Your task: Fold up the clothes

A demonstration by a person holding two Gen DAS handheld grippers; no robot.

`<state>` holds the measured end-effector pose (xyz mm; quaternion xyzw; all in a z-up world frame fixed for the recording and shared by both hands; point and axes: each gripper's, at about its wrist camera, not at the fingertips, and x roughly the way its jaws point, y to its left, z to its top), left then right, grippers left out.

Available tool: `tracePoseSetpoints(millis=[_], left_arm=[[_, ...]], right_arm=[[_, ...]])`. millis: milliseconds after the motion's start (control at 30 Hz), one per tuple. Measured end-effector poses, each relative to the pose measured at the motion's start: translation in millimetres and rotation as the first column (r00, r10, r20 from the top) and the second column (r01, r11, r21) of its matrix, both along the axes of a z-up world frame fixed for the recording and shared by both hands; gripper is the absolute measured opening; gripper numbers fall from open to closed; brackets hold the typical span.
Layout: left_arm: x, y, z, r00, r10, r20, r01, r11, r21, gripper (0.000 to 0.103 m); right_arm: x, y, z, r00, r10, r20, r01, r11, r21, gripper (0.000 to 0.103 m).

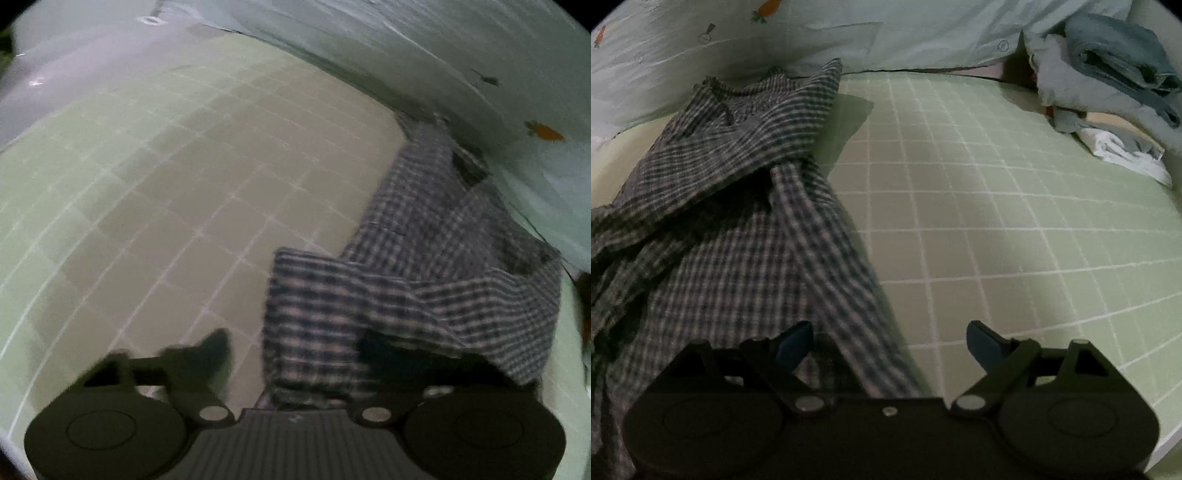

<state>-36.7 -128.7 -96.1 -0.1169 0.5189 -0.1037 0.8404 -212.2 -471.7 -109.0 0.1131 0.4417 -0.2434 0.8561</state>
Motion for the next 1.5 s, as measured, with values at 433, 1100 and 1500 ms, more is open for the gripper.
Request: tracePoseSetpoints(millis=[433, 1100, 1500], left_arm=[[81, 0, 78, 0.934, -0.237, 0.266, 0.261, 0.964, -0.058, 0.003], [238, 103, 51, 0.967, -0.043, 0.251, 0.032, 0.998, 0.048, 0.075], [56, 60, 23, 0.970, -0.231, 0.073, 0.228, 0.973, 0.041, 0.076]], right_arm=[[42, 31, 40, 0.982, -0.165, 0.094, 0.179, 0.970, -0.164, 0.003], [122, 172, 67, 0.985, -0.125, 0.117, 0.131, 0.990, -0.048, 0.045], [35, 135, 93, 0.936, -0.299, 0.183, 0.307, 0.951, -0.016, 0.062]])
